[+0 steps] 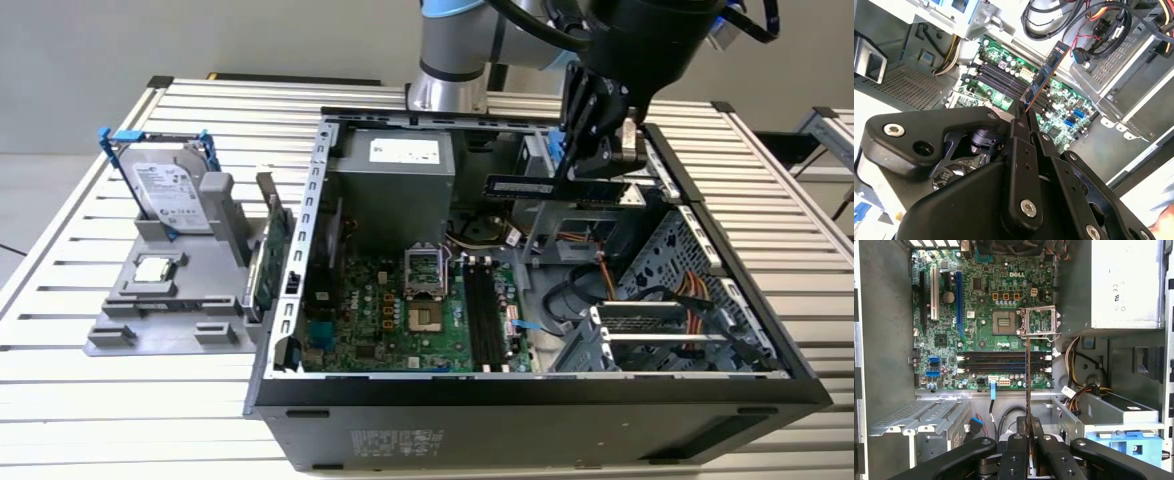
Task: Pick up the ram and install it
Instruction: 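Pick up the ram and move it above insertion slot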
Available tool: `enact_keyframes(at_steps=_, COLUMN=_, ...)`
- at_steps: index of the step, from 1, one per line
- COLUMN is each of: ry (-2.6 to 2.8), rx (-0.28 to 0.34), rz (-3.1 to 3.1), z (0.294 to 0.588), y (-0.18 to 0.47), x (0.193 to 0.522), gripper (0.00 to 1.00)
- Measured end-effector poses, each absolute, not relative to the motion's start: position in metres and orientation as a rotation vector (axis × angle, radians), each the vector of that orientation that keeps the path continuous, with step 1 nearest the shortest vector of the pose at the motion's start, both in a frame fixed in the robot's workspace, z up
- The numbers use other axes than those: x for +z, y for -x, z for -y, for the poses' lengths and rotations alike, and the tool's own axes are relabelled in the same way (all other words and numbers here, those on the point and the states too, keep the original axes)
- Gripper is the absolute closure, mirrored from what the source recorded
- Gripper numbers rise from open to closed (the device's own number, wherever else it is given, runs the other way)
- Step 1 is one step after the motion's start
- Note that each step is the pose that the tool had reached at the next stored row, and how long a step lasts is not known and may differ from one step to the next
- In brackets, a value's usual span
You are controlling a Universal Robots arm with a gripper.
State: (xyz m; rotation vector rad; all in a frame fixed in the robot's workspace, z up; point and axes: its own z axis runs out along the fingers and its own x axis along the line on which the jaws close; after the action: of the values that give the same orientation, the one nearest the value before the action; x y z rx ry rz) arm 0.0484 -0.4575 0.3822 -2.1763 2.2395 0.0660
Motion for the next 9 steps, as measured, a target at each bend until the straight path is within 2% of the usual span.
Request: enact_keyframes(at_steps=9, ry=2.175, rx=0.064, rz=-2.239, z=0.4575, y=-0.0484, x=0.3822, gripper=1.00)
